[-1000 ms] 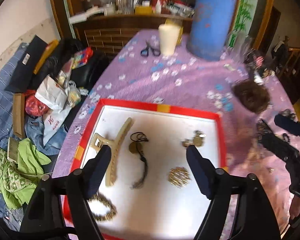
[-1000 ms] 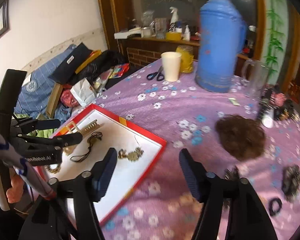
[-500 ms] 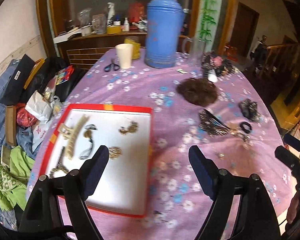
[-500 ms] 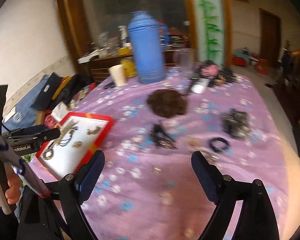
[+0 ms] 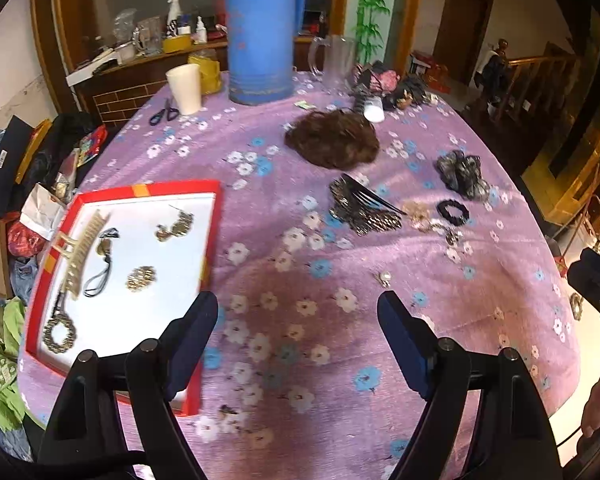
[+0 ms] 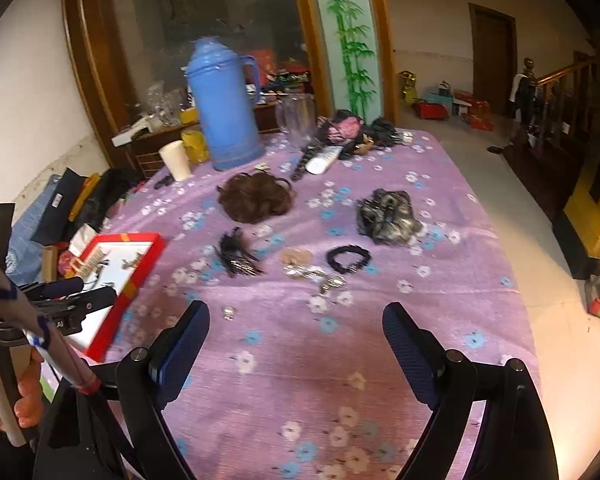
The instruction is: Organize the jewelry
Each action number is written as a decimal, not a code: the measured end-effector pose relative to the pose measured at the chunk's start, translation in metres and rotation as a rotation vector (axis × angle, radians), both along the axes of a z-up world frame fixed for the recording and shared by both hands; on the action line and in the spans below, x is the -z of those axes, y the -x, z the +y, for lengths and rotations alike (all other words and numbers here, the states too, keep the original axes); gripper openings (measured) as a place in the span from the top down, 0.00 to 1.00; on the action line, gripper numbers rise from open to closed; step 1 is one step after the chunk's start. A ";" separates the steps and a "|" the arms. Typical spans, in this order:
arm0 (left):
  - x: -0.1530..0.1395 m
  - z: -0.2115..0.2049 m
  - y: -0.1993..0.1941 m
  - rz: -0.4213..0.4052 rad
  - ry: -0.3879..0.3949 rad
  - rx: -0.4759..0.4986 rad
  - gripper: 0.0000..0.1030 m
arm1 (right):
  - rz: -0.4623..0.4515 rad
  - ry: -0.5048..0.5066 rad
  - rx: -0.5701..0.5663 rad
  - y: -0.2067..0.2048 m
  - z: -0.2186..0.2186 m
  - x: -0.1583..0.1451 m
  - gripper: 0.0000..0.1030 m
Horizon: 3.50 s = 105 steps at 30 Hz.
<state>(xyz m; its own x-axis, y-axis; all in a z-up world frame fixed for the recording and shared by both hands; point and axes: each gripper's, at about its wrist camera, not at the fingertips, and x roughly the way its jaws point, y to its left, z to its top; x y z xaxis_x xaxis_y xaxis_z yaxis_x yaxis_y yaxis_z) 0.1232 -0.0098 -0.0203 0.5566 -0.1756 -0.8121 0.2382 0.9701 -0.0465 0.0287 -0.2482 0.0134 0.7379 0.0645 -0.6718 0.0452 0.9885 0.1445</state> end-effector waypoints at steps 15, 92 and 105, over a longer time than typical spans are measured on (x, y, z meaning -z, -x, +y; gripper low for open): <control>0.048 -0.054 -0.015 0.068 -0.051 0.083 0.22 | 0.077 0.032 0.018 -0.025 -0.029 0.030 0.21; 0.085 -0.086 -0.059 0.131 -0.001 0.192 0.90 | 0.250 0.019 -0.079 -0.139 -0.009 0.119 0.90; 0.081 -0.078 -0.053 0.124 0.008 0.185 0.90 | 0.212 0.007 -0.111 -0.105 -0.002 0.105 0.91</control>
<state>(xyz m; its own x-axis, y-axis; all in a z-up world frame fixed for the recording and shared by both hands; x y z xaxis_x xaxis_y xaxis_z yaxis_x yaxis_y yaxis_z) 0.1763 -0.0879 -0.1009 0.4099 -0.2717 -0.8707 0.4039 0.9100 -0.0938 0.1338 -0.2500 -0.0915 0.5693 0.1319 -0.8114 -0.0351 0.9900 0.1363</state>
